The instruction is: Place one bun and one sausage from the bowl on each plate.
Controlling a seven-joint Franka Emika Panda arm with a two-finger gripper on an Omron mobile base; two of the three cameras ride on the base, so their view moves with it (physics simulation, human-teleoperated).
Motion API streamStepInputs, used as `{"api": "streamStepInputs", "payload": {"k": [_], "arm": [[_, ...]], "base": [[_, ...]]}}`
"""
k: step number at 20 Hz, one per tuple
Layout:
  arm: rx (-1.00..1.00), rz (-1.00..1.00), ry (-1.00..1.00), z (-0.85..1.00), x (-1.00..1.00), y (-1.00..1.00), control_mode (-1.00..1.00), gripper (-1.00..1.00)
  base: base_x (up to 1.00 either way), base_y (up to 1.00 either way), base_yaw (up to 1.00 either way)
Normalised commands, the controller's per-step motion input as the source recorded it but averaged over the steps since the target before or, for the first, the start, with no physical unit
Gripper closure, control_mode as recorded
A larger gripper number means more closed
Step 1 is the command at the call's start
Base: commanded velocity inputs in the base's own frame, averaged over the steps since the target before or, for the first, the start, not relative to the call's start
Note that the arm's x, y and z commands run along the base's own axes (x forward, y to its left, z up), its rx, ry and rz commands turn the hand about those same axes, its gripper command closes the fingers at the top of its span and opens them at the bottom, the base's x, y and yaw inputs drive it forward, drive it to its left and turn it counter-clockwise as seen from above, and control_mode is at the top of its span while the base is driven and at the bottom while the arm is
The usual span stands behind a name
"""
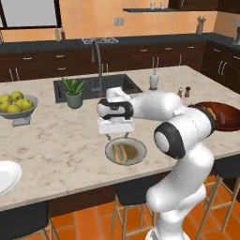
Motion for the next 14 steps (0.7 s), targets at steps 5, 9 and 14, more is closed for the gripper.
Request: {"api": "streamStepInputs", "payload": {"k": [5, 9, 14], "arm": [[-0.06, 0.02, -0.28, 0.55, -1.0, -0.85, -1.0, -1.0], [-0.02, 0.01, -0.23, 0.86, -1.0, -0.98, -1.0, -1.0], [0.0, 0.01, -0.04, 0.34, -0.9, -0.26, -1.0, -1.0]], "base": [[0.0, 0.0, 0.0], [0.0, 0.0, 0.0], [0.0, 0.0, 0.0]]}}
